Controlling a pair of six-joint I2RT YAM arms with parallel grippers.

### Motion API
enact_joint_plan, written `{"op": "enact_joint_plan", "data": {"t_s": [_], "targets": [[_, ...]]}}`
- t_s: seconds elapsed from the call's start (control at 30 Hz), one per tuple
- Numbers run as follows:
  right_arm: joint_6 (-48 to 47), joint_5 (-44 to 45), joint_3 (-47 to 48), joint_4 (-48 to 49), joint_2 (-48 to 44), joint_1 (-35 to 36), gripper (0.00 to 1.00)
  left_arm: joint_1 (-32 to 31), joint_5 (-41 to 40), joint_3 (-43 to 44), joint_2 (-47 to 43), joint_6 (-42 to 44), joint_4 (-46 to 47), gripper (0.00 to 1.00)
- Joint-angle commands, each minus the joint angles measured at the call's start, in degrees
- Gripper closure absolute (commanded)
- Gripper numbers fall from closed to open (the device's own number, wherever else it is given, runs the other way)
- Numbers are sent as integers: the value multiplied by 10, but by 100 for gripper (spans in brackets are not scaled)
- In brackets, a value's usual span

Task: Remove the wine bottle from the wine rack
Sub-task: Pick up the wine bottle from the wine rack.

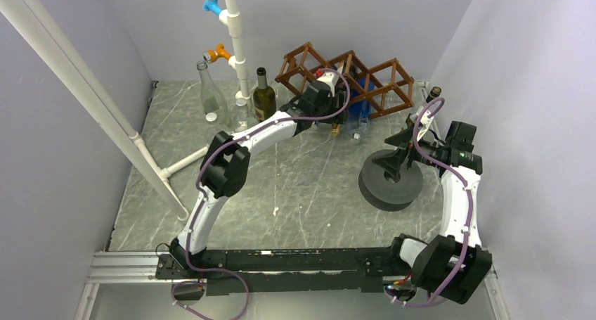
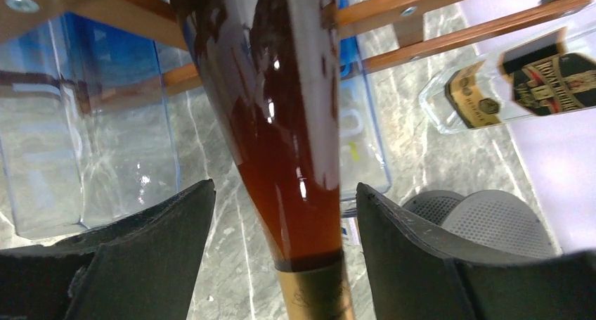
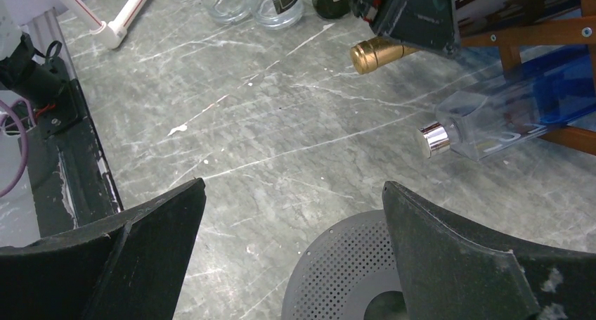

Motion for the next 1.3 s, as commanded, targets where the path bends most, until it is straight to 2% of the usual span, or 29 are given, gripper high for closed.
{"op": "enact_joint_plan", "data": {"t_s": [0.0, 0.57, 0.8, 1.0, 1.2, 1.27], "targets": [[-16, -6, 12, 2, -1, 3, 0, -3, 0, 35, 17, -11, 15, 23], [-19, -1, 12, 1, -2, 5, 0, -2, 0, 57, 49, -36, 13, 32], [-22, 0, 13, -1, -1, 6, 0, -3, -16, 61, 49, -40, 11, 42], [-23, 1, 13, -1, -2, 7, 0, -4, -12, 60, 42, -42, 12, 63], [-24, 3, 13, -1, -3, 7, 0, -5, -13, 49, 18, -32, 21, 98], [-25, 4, 13, -2, -2, 8, 0, -4, -12, 42, 6, -24, 28, 100]]}}
